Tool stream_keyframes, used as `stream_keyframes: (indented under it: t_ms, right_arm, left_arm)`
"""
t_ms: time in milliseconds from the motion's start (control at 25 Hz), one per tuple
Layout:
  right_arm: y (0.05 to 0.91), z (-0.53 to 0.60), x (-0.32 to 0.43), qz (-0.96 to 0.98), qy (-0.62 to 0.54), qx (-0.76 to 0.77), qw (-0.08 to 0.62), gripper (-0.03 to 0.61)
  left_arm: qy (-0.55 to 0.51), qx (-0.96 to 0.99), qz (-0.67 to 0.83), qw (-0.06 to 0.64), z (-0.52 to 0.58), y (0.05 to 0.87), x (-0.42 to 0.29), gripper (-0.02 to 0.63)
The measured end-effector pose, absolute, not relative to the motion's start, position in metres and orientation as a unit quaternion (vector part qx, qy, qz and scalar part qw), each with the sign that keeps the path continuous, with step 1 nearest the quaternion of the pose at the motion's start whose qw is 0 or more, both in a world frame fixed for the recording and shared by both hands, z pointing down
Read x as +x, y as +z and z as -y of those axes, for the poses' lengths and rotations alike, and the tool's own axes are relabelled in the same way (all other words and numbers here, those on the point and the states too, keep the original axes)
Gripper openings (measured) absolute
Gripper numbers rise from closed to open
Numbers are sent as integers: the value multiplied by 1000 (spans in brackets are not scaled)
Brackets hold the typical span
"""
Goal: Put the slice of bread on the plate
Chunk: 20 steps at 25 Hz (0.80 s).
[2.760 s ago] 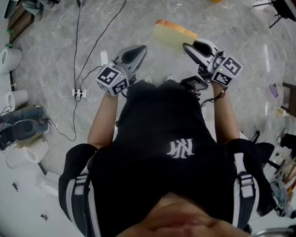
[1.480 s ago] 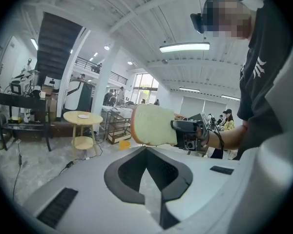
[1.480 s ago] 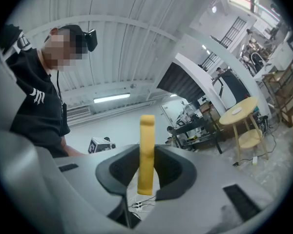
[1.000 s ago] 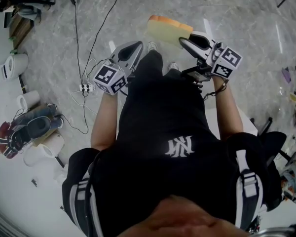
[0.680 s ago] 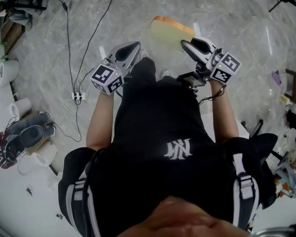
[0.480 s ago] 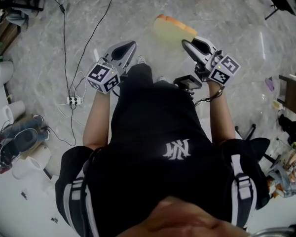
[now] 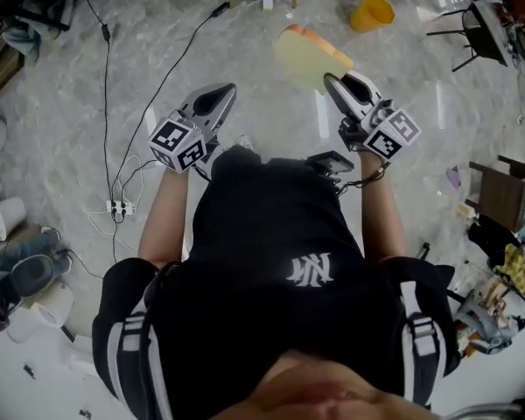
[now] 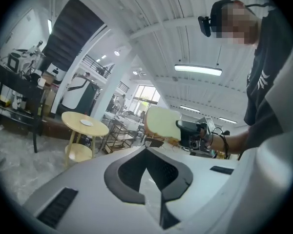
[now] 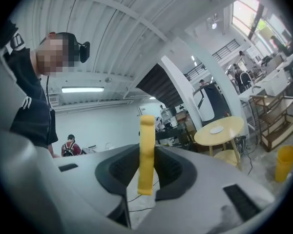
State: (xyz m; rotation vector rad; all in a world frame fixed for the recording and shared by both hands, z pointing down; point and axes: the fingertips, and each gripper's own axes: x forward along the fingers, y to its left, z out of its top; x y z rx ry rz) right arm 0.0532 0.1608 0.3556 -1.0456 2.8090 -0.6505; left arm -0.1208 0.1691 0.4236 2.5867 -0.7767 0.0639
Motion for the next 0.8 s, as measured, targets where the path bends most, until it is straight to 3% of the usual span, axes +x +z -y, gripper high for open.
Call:
stream_keyframes:
  t_ms: [320, 800]
  right_arm:
    - [366, -102, 48, -901, -231, -367, 23, 91]
    - [377, 20, 68, -922, -231, -306, 50, 91]
  left_arm:
    - [-14, 927, 253, 275, -121, 451, -116, 12]
    - [-1, 924, 292, 247, -13, 437, -86, 12]
